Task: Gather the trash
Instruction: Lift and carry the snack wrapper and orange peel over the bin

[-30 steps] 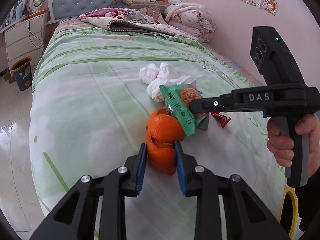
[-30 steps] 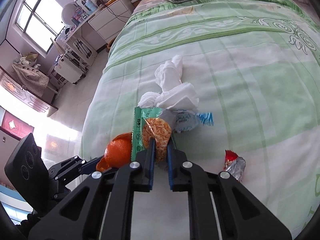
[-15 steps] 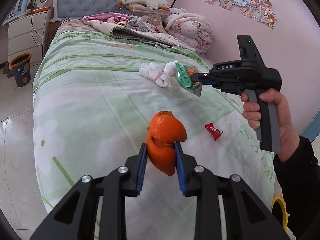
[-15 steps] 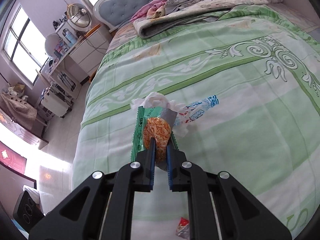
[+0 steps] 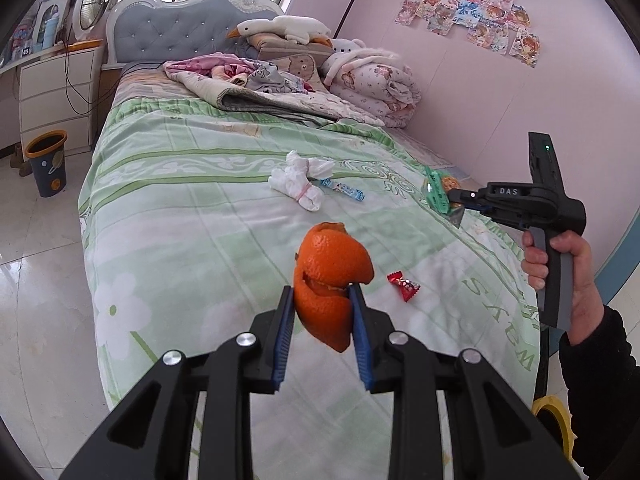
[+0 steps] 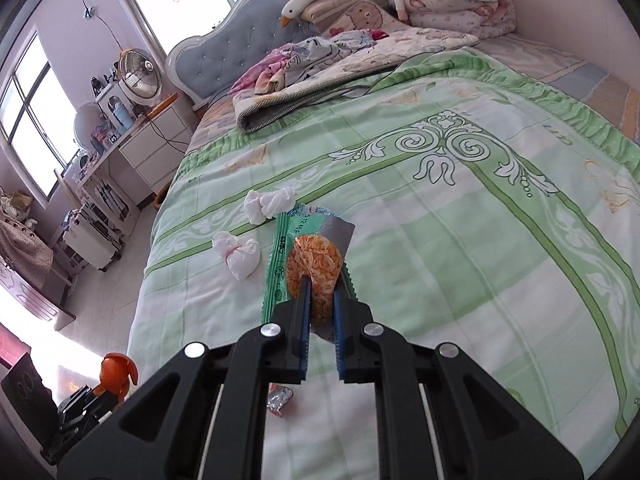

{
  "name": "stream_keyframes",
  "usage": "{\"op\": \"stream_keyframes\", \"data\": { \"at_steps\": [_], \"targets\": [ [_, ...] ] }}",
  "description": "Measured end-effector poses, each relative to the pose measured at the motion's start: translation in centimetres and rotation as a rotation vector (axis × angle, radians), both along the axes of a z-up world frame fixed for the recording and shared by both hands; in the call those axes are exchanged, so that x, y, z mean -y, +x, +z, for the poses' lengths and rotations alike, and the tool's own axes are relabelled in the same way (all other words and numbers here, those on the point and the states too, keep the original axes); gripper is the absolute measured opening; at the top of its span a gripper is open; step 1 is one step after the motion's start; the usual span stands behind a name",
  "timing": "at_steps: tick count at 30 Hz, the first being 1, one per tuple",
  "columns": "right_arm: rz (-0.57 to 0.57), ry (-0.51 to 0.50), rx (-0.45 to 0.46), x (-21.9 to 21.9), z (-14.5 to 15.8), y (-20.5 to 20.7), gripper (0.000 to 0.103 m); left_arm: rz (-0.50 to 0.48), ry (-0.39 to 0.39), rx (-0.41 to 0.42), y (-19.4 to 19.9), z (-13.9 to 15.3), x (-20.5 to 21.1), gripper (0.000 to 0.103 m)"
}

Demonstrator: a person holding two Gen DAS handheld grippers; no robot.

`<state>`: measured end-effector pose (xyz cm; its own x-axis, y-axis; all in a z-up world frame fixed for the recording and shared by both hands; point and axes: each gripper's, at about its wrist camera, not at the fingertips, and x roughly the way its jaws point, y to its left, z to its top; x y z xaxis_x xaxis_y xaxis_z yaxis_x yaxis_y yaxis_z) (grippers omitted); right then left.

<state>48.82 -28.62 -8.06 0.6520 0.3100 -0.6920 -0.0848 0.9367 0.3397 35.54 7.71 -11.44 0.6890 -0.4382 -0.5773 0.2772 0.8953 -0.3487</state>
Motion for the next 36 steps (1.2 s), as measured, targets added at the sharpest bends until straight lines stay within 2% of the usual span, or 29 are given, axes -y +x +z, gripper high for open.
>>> {"op": "stream_keyframes", "data": {
  "at_steps": [11,20,27,36],
  "targets": [
    [0.031,0.003,0.122,0.6,5.2,-8.5,0.010,0.016,0.022,0.099,-4.4,4.6,0.5,0.025],
    [0.046,0.001,0.209,1.4,8.6,-16.9,0.010,-0.010,0.037,0.181,-9.2,7.9,2.9,0.025],
    [0.038,-0.019,0.246,2.8,9.8,-23.0,0.010,-0.041,0.030,0.210,-12.5,8.9,5.1,0.025],
    [-0.008,-0.015,0.254,5.7,9.3,-30.1,0.010,-0.134,0.035,0.224,-16.3,9.1,8.9,0.025]
  ]
}}
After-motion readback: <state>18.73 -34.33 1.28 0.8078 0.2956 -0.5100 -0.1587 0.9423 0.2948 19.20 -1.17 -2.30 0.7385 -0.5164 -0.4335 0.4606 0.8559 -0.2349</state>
